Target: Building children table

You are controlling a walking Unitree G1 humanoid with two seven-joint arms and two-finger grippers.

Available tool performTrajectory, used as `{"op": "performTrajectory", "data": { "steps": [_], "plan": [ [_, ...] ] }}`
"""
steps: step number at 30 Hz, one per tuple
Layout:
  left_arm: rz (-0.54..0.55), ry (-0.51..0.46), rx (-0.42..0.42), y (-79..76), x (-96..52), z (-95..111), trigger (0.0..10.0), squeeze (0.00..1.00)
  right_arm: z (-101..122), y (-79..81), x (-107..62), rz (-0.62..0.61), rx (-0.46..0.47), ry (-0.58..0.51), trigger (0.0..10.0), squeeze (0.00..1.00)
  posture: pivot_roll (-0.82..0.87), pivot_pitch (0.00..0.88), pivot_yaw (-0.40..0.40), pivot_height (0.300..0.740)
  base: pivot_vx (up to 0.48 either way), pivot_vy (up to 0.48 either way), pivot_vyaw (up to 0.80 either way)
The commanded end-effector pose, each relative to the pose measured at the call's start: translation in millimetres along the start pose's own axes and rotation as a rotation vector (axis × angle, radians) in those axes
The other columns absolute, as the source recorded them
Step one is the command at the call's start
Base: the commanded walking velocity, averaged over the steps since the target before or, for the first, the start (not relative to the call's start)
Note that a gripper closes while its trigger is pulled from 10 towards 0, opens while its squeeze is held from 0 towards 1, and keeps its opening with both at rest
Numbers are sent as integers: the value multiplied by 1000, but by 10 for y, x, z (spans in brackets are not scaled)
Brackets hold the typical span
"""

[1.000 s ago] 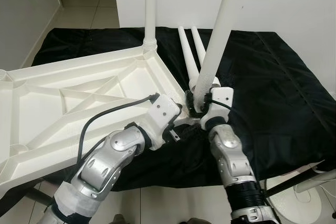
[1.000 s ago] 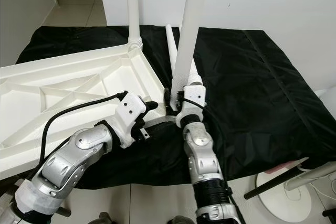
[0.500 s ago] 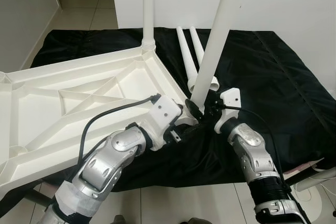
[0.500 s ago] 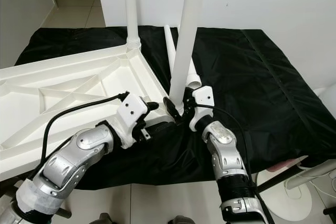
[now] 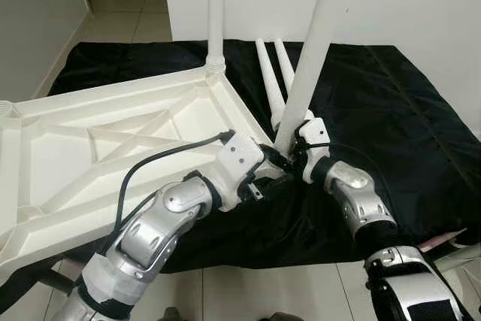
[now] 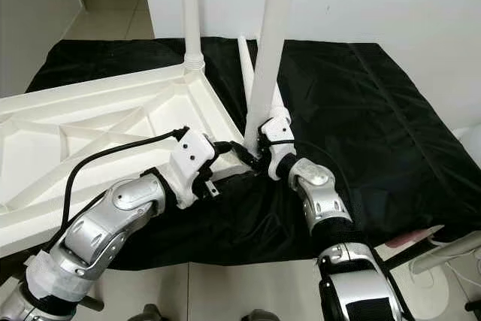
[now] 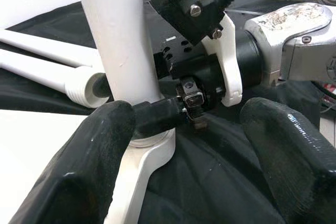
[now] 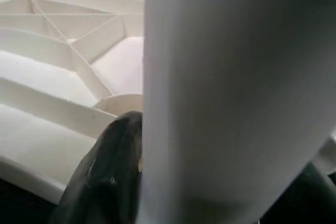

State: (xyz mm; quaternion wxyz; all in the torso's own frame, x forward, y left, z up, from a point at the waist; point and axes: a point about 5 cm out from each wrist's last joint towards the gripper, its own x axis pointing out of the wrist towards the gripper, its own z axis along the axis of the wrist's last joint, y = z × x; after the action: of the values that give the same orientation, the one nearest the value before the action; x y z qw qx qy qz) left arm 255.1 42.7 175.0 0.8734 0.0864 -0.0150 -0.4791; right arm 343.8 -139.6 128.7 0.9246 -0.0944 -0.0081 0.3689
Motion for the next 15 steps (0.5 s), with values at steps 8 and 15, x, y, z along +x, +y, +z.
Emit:
{"op": "performTrajectory", "data": {
  "steps": [8,15],
  "plan": [
    [-71,6,6,-42,3,-4,10000,0,-131,14,-88,20,28,35,10000,0,-44,0,-13,740,0,0,0],
    [-64,8,3,-39,-5,-6,10000,0,-178,-4,-75,-117,55,59,10000,0,-44,0,-15,740,0,0,0]
  ]
}}
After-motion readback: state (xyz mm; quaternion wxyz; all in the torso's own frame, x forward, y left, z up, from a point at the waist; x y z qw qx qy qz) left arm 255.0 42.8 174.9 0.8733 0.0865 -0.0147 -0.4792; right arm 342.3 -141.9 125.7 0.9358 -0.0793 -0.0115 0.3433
